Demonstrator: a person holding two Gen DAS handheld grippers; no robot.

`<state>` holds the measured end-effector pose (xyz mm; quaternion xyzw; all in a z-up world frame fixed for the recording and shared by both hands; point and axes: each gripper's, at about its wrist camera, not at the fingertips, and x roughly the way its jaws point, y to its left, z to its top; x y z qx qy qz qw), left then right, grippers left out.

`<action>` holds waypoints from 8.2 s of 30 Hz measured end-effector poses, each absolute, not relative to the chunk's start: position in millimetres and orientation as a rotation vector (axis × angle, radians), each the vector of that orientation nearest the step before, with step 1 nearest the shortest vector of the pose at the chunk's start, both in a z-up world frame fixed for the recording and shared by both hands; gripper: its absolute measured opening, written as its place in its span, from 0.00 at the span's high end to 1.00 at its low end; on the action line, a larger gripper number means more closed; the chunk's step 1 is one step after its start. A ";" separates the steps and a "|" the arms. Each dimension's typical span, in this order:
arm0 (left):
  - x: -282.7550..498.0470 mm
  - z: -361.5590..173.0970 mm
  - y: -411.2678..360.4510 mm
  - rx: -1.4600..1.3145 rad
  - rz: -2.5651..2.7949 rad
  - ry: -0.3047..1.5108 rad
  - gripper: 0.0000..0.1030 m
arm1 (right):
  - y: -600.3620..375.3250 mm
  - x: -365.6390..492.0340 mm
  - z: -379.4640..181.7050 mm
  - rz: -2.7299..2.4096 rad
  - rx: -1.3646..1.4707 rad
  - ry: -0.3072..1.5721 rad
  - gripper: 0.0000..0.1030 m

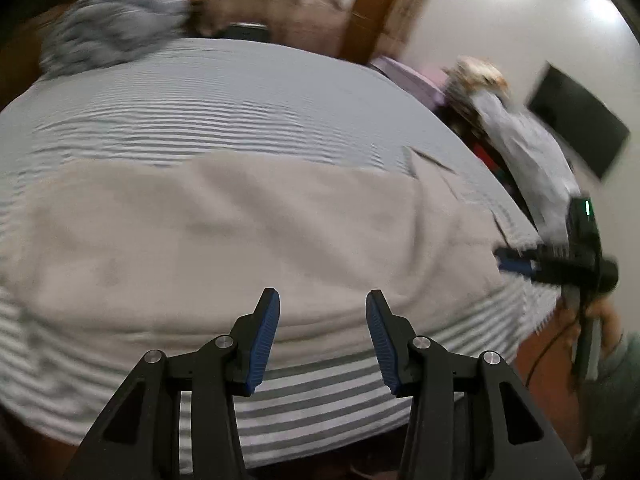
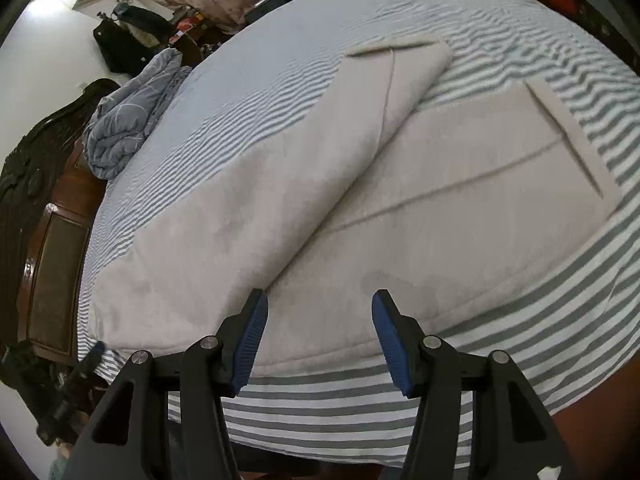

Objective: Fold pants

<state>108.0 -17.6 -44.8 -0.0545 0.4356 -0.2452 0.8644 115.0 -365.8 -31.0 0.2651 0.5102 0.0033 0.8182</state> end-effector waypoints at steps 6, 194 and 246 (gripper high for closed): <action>122.7 -82.6 -97.1 -0.085 -0.636 0.992 0.55 | -377.1 144.6 -19.0 0.000 0.465 1.104 0.49; 170.6 -133.2 59.6 -0.217 -0.216 0.958 0.76 | -176.5 419.0 -147.9 0.765 0.475 1.627 0.85; 162.1 -134.7 32.6 -0.160 -0.186 0.920 0.76 | -194.3 412.3 -86.1 0.786 0.584 1.170 0.93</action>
